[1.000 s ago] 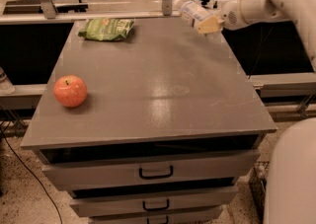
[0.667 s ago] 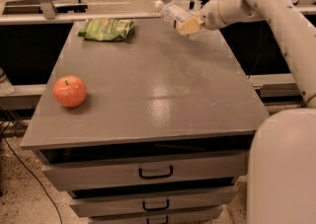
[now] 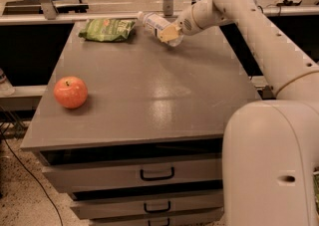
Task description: Move blue plastic bottle near green jalapeno chip bag
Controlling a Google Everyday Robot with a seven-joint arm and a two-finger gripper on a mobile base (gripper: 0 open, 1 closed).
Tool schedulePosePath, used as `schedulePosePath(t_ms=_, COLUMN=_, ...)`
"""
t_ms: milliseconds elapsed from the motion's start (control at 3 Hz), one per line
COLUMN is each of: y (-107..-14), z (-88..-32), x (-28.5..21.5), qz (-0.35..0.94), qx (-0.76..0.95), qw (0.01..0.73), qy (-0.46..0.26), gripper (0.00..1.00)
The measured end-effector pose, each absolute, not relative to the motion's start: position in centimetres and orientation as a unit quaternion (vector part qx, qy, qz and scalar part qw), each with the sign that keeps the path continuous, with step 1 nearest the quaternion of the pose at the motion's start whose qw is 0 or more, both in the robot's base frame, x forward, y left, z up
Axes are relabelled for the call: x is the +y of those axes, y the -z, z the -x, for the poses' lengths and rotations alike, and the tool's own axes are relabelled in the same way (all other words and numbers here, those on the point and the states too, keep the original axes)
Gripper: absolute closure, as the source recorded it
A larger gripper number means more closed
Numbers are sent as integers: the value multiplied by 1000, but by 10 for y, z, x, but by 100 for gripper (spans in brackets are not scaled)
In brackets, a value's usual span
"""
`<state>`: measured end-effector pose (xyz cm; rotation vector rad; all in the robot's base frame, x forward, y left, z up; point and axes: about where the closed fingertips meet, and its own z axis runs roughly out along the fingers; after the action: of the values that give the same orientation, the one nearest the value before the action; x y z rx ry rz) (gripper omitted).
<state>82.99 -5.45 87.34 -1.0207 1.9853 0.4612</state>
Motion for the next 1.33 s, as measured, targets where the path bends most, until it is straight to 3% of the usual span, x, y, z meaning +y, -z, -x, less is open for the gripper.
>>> schedulePosePath(t_ms=333, y=-864, z=-834, x=-33, qz=420, qx=791, qw=405, qy=-186, gripper=100)
schedulePosePath(t_ms=667, y=-855, z=-833, x=-16, qz=432, qx=791, qw=389, qy=-188, gripper=82)
schedulePosePath(t_ms=1333, y=-849, z=-834, x=-5, qz=442, qx=792, qw=377, qy=-188, gripper=35)
